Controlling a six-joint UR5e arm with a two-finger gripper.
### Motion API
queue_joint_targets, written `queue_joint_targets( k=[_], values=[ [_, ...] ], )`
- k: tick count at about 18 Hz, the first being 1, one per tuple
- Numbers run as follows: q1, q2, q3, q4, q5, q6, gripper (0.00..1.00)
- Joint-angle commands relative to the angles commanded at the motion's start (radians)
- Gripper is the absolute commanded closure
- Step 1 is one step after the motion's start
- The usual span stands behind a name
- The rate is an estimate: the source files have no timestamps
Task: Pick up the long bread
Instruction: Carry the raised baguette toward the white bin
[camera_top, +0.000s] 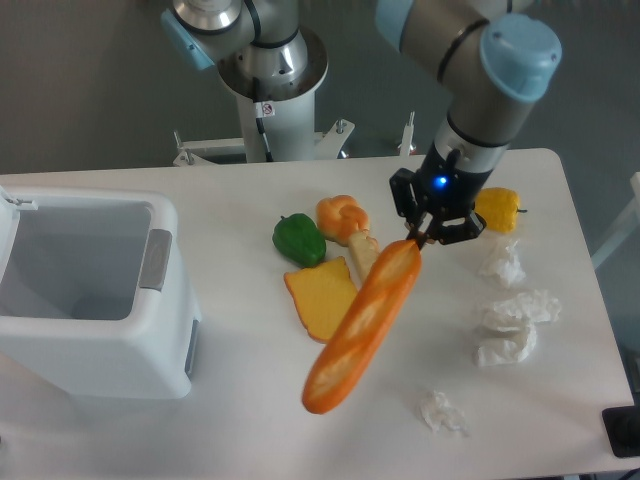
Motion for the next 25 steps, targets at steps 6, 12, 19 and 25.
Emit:
queue_joint_targets(
  k=[6,12,19,25],
  values=[
    [-0.044,0.006,0.046,-0.002,-0.048,-0.037,1.0],
    [-0.057,0.017,0.037,-0.003,-0.049,-0.035,1.0],
    [-0.064,0.017,0.034,-0.005,-0.06,-0.035,1.0],
    [-0.06,0.029,0.025,-0.005,-0.085,-0.035,1.0]
  ],
)
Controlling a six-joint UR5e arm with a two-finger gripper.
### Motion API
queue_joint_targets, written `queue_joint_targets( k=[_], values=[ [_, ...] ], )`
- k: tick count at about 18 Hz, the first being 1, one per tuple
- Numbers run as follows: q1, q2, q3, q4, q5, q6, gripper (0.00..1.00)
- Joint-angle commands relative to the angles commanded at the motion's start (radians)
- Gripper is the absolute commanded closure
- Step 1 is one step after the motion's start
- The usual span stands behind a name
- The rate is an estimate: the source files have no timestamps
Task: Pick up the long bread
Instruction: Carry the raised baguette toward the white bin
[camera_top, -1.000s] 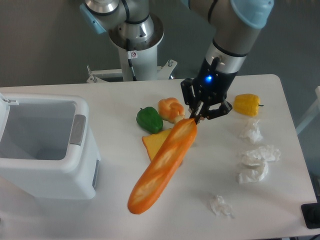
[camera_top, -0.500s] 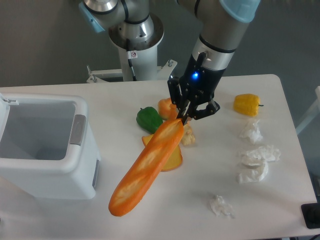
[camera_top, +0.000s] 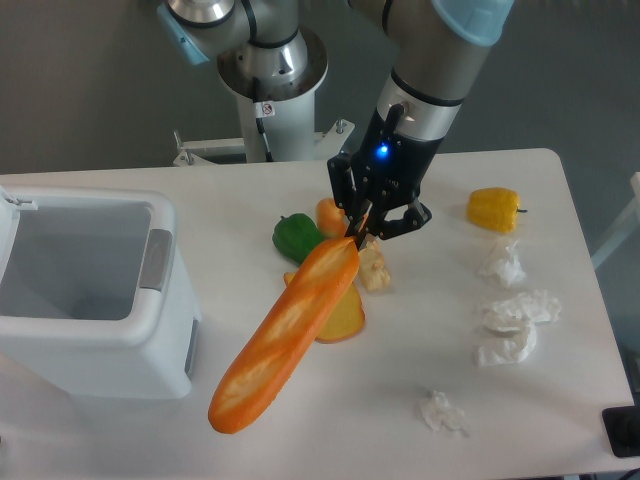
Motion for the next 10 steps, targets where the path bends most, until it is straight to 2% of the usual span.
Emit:
queue_joint_targets(
  k=[10],
  values=[
    [0.009,0.028,-0.025,0.0,-0.035,-0.002,1.0]
  ],
)
